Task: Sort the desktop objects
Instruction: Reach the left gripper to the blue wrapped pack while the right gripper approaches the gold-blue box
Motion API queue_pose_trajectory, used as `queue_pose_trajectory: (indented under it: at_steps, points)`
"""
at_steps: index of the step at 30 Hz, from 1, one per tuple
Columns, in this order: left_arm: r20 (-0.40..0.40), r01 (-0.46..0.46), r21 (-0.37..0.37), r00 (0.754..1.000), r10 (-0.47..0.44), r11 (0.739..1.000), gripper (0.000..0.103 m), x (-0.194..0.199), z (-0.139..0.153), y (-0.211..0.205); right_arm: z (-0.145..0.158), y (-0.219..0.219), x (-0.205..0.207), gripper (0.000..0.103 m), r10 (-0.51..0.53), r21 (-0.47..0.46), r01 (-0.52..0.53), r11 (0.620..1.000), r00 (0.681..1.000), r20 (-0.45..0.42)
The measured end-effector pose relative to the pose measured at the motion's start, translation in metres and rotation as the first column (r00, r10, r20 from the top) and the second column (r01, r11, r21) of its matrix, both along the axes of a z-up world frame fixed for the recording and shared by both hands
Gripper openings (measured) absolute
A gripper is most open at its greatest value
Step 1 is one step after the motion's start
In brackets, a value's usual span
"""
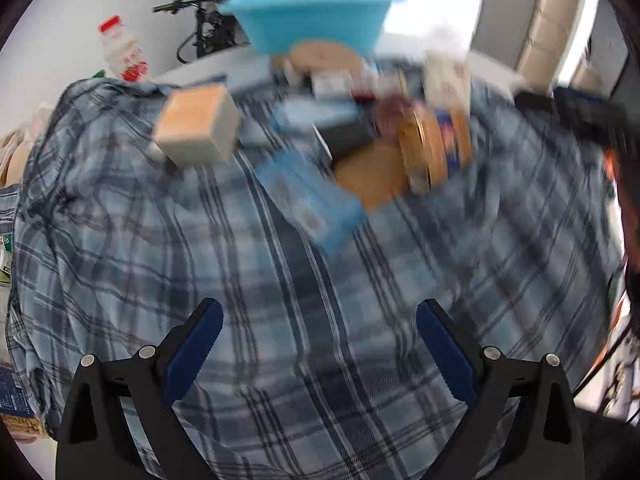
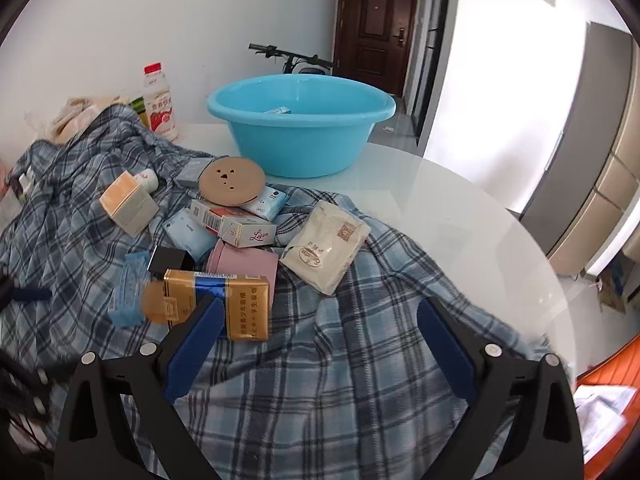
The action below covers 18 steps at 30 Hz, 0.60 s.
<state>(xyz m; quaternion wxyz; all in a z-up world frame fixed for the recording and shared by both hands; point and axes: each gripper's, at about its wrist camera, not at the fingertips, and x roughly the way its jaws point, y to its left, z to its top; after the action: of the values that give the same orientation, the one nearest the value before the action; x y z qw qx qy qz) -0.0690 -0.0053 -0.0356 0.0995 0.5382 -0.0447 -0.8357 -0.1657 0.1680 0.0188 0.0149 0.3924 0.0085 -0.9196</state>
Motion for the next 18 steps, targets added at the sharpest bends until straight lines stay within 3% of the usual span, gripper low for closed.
queue_pose_trajectory:
  at_steps: [2,4,6,10,13,18]
  points:
    - [-0.011,0.029,-0.042,0.999,-0.030,0.999,0.099,0.005,-0.007,0.008,-0.011,0.003,-0.004,0.097,-0.019,-0.070,0.020,0.997,1.000,0.012]
    - [-0.110,0.009,-0.123,0.994,-0.023,0.992,0.099,0.006,0.003,0.010,-0.018,0.006,-0.003,0.097,-0.040,-0.119,0.039,0.992,0.999,-0.008]
    - [-0.205,-0.022,-0.143,0.979,-0.008,0.990,0.099,0.002,0.018,0.008,-0.018,0.003,-0.002,0.097,-0.050,-0.113,0.044,0.993,0.998,-0.048]
    - [-0.267,-0.036,-0.017,0.963,0.030,0.999,0.099,-0.023,0.038,-0.007,-0.012,-0.011,-0.003,0.097,0.012,-0.031,-0.014,0.999,0.996,-0.088]
    - [-0.287,-0.073,0.010,0.955,0.073,0.997,0.099,-0.045,0.039,-0.016,-0.012,-0.021,-0.009,0.097,0.047,-0.030,-0.050,0.998,0.995,-0.084]
    - [-0.235,-0.124,0.085,0.962,0.141,0.989,0.099,-0.070,0.024,-0.035,-0.020,-0.024,-0.011,0.097,0.071,-0.074,-0.076,0.994,0.995,-0.069]
